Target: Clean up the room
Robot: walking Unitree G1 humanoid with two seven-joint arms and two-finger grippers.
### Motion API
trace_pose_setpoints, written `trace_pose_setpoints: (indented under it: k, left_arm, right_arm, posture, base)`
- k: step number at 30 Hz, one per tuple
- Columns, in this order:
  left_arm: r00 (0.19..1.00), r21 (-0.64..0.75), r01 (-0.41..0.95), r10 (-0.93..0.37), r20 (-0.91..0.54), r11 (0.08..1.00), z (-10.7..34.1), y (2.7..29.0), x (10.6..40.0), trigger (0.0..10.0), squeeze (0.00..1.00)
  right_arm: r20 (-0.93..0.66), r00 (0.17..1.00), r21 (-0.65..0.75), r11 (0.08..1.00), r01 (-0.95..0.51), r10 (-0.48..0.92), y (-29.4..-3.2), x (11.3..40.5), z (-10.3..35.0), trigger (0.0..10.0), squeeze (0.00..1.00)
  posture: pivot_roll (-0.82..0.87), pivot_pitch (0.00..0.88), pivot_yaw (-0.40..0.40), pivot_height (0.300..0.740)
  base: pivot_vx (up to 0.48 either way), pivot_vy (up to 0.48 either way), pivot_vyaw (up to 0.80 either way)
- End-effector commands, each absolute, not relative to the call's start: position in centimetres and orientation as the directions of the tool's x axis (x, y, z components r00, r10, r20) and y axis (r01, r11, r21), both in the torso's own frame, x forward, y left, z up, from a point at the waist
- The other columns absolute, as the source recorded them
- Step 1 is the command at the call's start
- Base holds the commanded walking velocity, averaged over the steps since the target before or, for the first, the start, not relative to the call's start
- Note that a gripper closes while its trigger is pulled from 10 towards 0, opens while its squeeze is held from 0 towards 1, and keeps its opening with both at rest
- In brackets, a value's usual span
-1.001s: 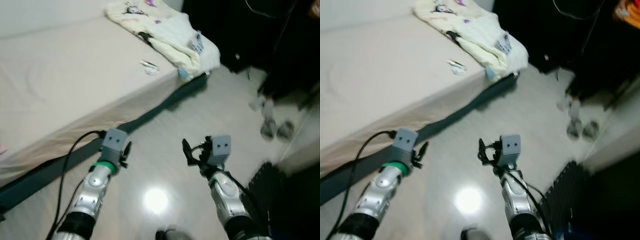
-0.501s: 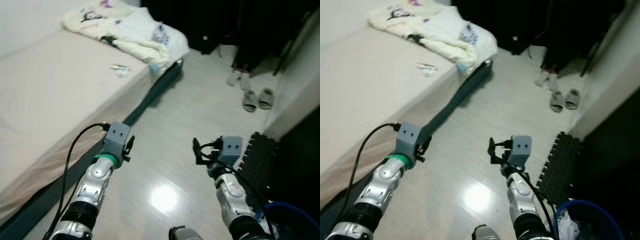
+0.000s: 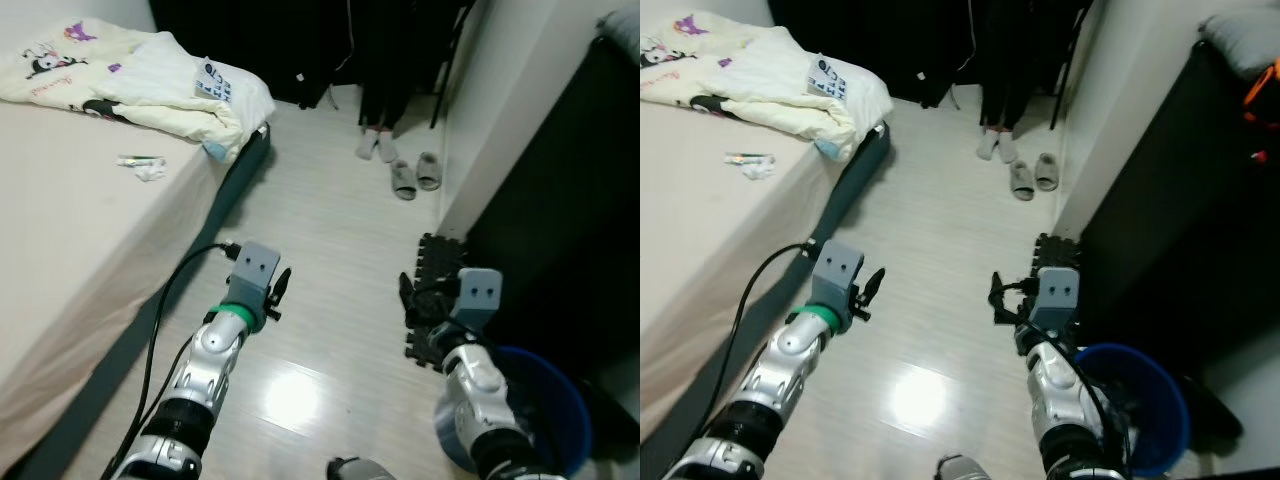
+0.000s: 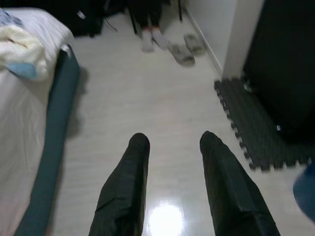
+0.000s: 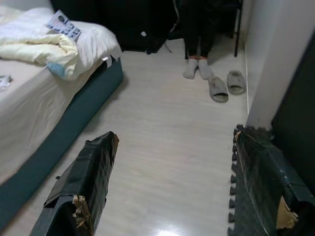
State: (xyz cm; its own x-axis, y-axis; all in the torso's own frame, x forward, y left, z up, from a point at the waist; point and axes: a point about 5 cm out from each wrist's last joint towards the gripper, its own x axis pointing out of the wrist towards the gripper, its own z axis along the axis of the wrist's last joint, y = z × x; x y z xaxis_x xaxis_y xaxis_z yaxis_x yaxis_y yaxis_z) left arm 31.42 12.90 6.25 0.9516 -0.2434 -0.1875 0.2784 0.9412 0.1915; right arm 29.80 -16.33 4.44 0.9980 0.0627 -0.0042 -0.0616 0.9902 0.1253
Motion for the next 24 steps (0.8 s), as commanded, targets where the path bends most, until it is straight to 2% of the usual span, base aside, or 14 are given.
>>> trace_pose_setpoints:
  k: [1,24]
  left_arm:
    - [0.95,0.192,0.275,-0.236,-0.203,0.942,5.68,12.88,31.1,10.0,0.0]
    - [0.954,0.198,0.265,-0.226,-0.199,0.944,5.28,12.64,30.86,10.0,0.0]
  right_arm:
    - [-0.032,0.997,0.129,0.99,-0.061,0.066,-16.15,29.21,3.68,10.0,0.0]
    - [-0.022,0.995,0.116,0.989,-0.096,0.099,-15.98,28.98,3.73,10.0,0.0]
  posture:
    - [0.05,0.0,0.033,0.74]
    - [0.05,0.014,0.025,0.74]
  base:
    - [0.386,0.281,-0.76]
    - [0.41,0.247,-0.02]
